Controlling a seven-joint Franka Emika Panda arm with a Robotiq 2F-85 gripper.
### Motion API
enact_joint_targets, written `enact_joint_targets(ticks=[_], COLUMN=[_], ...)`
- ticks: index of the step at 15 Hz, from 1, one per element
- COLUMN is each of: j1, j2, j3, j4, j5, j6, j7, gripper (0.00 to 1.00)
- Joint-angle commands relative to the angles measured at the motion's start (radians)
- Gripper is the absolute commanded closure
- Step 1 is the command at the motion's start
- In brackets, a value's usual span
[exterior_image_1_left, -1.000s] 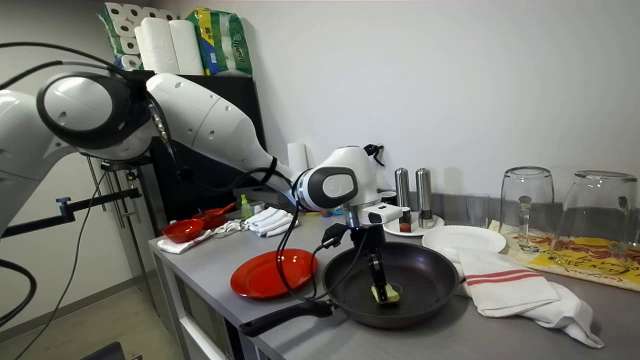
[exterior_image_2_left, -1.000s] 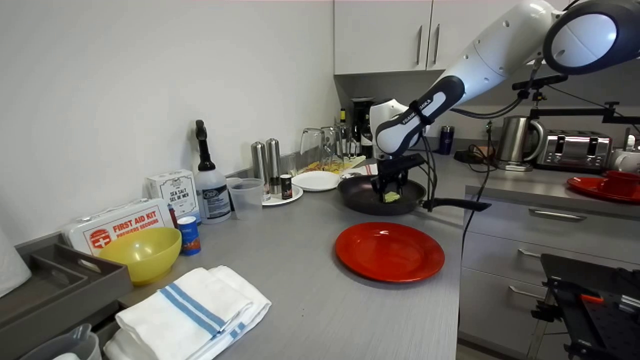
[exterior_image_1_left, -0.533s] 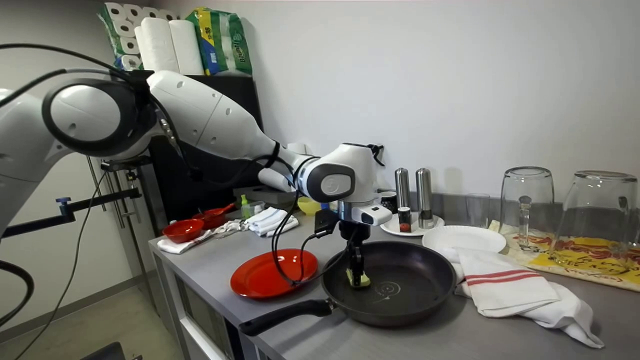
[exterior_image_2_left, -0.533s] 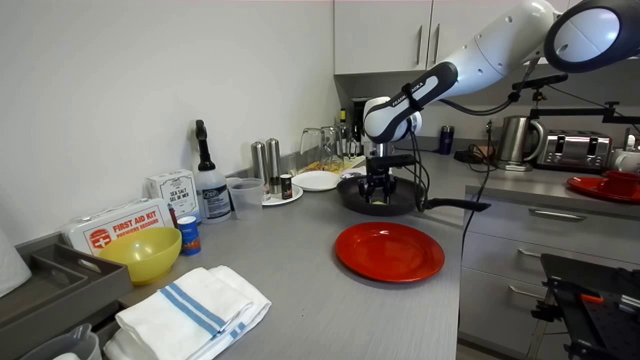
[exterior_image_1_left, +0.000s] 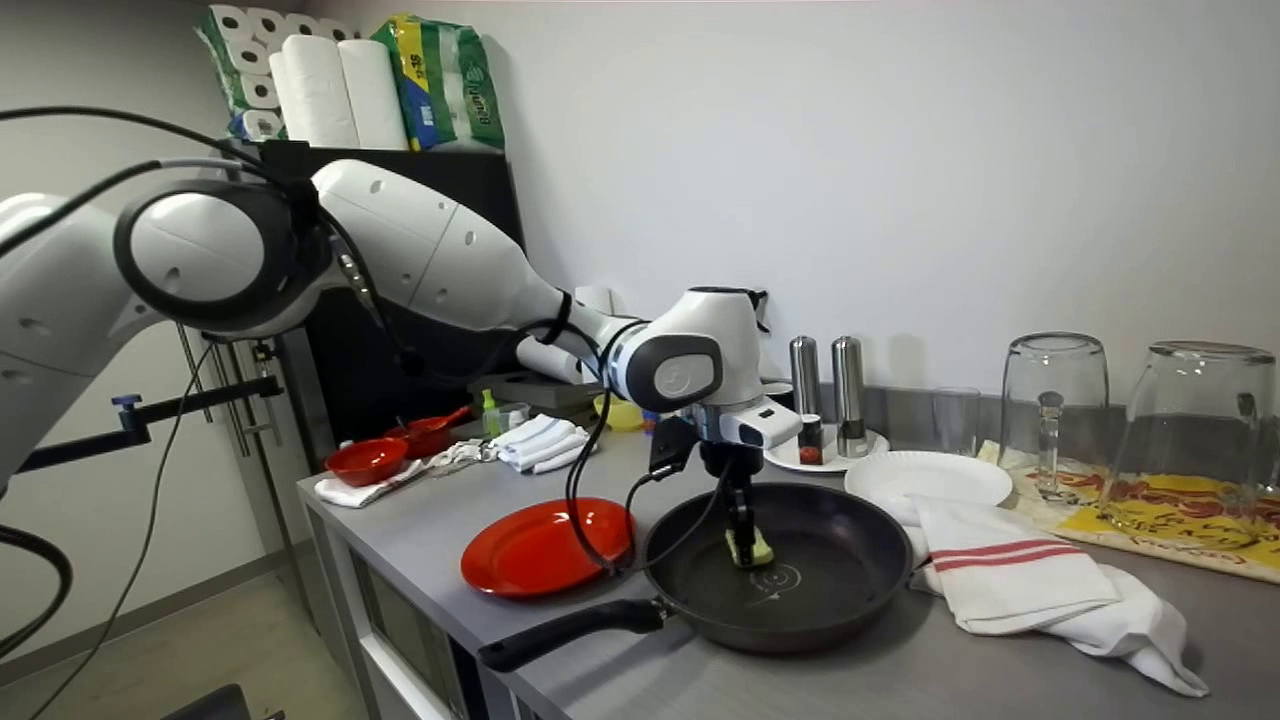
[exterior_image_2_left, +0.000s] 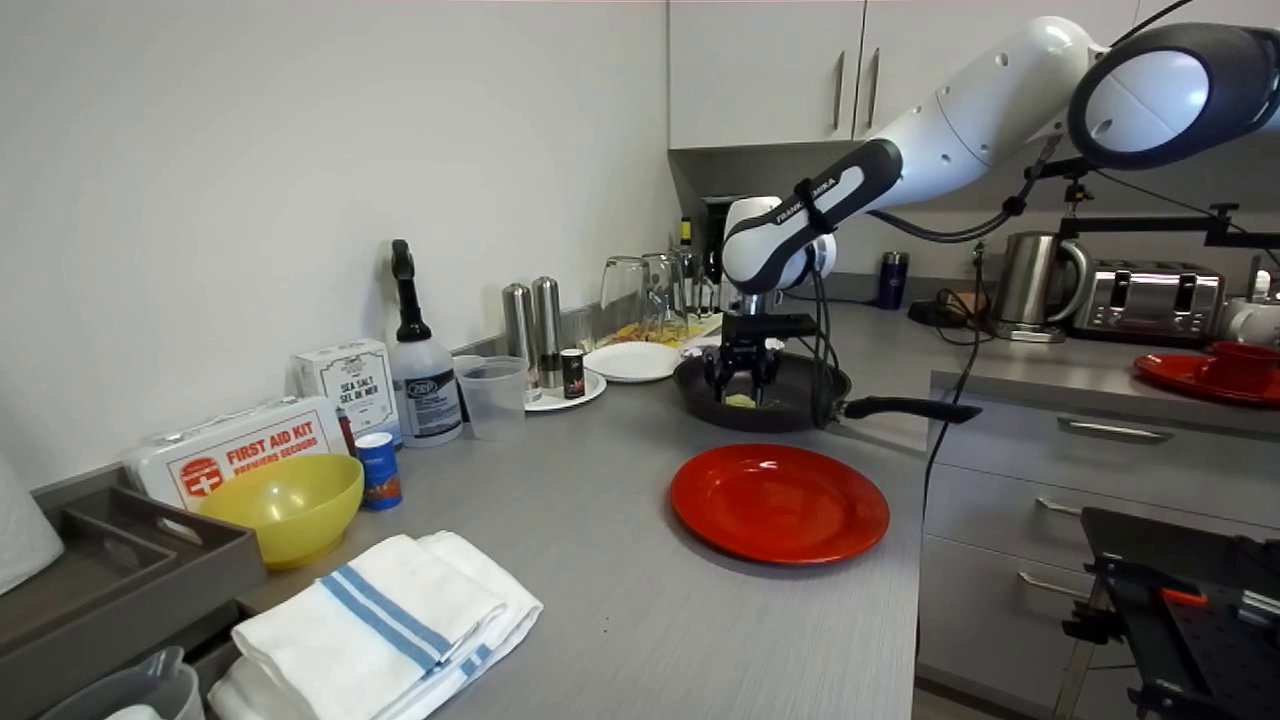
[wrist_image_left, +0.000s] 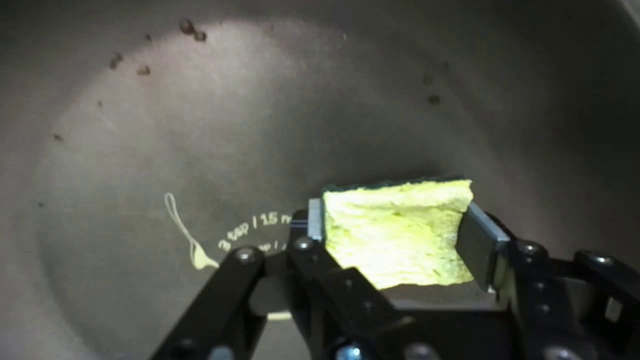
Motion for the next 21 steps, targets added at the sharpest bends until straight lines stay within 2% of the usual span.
enact_joint_targets(ticks=[1,5,7,8,10,12,14,16,21], j1=[0.058,0.127,0.174,0.204,0.239,0.243,0.226,0.167,0.015], j2=[0.085,0.135,0.164,0.181,0.195,0.183,0.161,0.106,0.027], j3=[-0.072,-0.178,-0.256,-0.307,-0.366,-0.376,-0.355,-0.266,-0.083], j4=[0.023,0.021,0.016,0.014,0.000,-0.024,-0.040,-0.060,-0.084], j5=[-0.062,-0.149,-0.192,-0.215,-0.236,-0.246,-0.242,-0.206,-0.107], j6=[0.210,0.409,0.486,0.503,0.480,0.441,0.400,0.327,0.295], j7=[0.090,0.191,0.276,0.330,0.406,0.425,0.402,0.314,0.143], gripper=[0.61,0.61,0.61,0.61,0.61,0.61,0.61,0.61,0.61])
